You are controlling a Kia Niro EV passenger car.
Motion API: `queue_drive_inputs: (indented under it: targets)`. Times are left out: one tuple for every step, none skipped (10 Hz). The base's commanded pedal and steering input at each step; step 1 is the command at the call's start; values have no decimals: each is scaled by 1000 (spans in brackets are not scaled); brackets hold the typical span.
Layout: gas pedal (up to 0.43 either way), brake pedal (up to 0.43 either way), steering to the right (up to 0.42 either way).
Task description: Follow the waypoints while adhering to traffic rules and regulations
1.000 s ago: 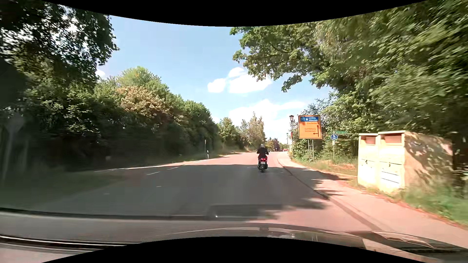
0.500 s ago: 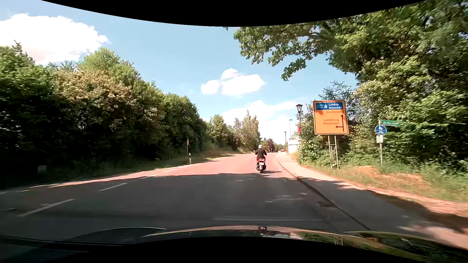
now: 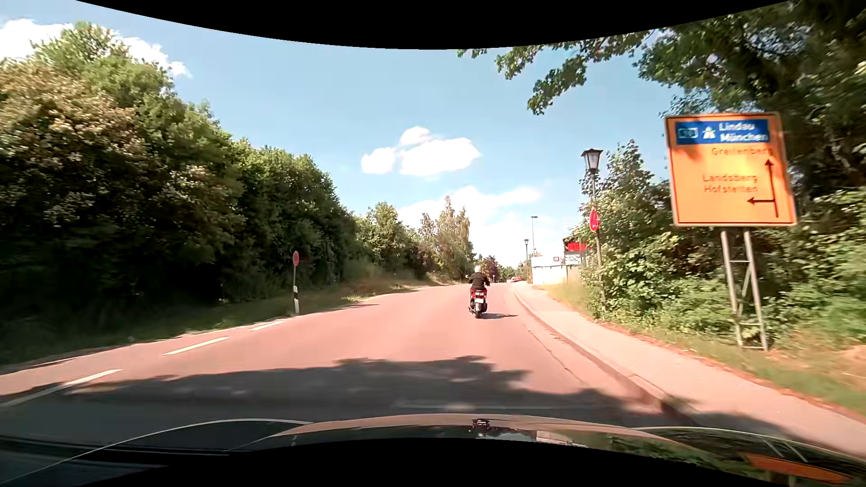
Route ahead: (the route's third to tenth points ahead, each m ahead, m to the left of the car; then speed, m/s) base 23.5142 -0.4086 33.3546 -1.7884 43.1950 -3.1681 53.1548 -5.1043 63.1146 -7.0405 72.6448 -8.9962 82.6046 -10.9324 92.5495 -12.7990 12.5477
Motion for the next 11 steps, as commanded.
queue_drive_inputs:
  targets:
    - [248,12,20]
    - [248,12,20]
    - [248,6,20]
    - [248,12,21]
    - [240,12,21]
    - [189,12,21]
    - [177,12,21]
    - [177,12,21]
    - [177,12,21]
    - [177,12,22]
    - [177,12,23]
